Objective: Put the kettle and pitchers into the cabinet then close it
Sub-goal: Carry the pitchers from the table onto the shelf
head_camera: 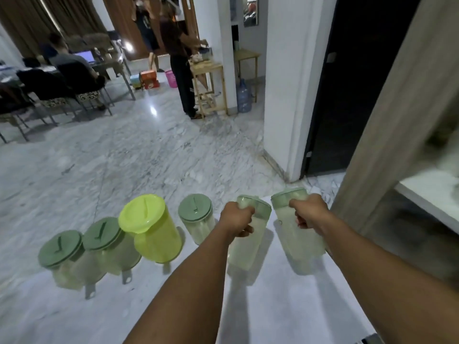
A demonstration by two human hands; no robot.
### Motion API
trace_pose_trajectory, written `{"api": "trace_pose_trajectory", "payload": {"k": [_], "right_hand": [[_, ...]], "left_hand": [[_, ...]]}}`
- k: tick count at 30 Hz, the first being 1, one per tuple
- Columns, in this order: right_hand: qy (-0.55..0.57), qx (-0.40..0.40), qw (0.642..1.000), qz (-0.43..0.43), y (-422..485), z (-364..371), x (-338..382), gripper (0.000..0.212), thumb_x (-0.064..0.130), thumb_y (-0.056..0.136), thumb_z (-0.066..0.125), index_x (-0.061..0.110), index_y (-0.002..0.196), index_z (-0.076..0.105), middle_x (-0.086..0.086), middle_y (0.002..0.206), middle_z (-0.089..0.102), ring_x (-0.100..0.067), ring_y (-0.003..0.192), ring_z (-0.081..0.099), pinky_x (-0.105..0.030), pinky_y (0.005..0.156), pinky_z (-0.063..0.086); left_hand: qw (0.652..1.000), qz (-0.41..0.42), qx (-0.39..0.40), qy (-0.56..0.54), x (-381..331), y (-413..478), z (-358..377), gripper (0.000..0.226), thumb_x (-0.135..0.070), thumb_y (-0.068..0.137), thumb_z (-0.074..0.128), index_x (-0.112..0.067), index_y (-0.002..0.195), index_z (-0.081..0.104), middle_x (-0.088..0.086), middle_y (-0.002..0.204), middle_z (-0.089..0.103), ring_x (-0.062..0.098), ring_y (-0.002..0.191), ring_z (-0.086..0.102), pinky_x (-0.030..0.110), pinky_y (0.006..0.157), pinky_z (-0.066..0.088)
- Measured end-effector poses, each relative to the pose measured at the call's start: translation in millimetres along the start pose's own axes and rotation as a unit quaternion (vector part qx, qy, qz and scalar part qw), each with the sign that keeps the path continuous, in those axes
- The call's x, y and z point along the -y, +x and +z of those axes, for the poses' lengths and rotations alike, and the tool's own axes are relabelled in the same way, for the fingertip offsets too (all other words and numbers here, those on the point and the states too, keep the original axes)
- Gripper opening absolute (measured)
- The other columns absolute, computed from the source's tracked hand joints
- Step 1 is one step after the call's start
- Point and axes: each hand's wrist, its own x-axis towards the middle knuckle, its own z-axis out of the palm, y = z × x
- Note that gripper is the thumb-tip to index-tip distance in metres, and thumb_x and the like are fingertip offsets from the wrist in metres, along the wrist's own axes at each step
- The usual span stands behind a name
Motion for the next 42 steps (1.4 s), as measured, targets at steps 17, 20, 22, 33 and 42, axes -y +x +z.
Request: {"api": "trace_pose_trajectory", "payload": {"k": [17, 20, 22, 33, 42], "right_hand": [[-0.039, -0.154, 0.986, 0.058, -447, -203, -115, 0.023, 0.016, 0.079, 0.068, 0.011, 0.066, 0.05, -0.007, 0.049, 0.042, -0.016, 0.034, 0.035, -0.02, 0.043, 0.028], [-0.099, -0.166, 0.969, 0.152, -533, -264, -132, 0.028, 0.022, 0.08, 0.069, 0.013, 0.061, 0.049, -0.003, 0.049, 0.041, -0.015, 0.035, 0.034, -0.021, 0.042, 0.027], [-0.117, -0.189, 0.953, 0.207, -589, -301, -140, 0.028, 0.026, 0.075, 0.072, 0.016, 0.059, 0.051, -0.002, 0.05, 0.042, -0.016, 0.037, 0.034, -0.02, 0.042, 0.026], [0.132, -0.609, 0.782, 0.001, -720, -459, -189, 0.009, 0.015, 0.084, 0.064, 0.01, 0.085, 0.057, -0.008, 0.061, 0.046, -0.017, 0.041, 0.04, -0.024, 0.044, 0.03], [0.26, -0.643, 0.714, -0.096, -592, -589, -253, 0.005, 0.015, 0.087, 0.062, 0.013, 0.083, 0.063, -0.008, 0.072, 0.062, -0.019, 0.059, 0.057, -0.025, 0.052, 0.042]], "left_hand": [[0.888, 0.158, 0.355, 0.245, -28, -336, 71, 0.018, -0.025, 0.09, 0.065, -0.011, 0.094, 0.054, 0.002, 0.06, 0.044, 0.012, 0.041, 0.03, 0.022, 0.046, 0.022], [0.831, 0.194, 0.429, 0.298, -49, -404, 117, 0.02, -0.033, 0.09, 0.066, -0.015, 0.095, 0.058, -0.003, 0.054, 0.046, 0.01, 0.039, 0.033, 0.02, 0.043, 0.026], [0.792, 0.22, 0.47, 0.322, -61, -449, 151, 0.025, -0.039, 0.088, 0.066, -0.016, 0.093, 0.06, -0.003, 0.057, 0.048, 0.011, 0.043, 0.036, 0.022, 0.045, 0.03], [0.742, 0.425, 0.513, 0.075, -96, -638, 347, 0.03, -0.033, 0.097, 0.056, -0.006, 0.11, 0.057, 0.012, 0.087, 0.06, 0.023, 0.064, 0.059, 0.029, 0.058, 0.048], [0.779, 0.49, 0.39, 0.036, -94, -611, 530, 0.047, -0.048, 0.098, 0.048, -0.018, 0.135, 0.045, 0.005, 0.123, 0.059, 0.028, 0.113, 0.057, 0.036, 0.097, 0.046]]}}
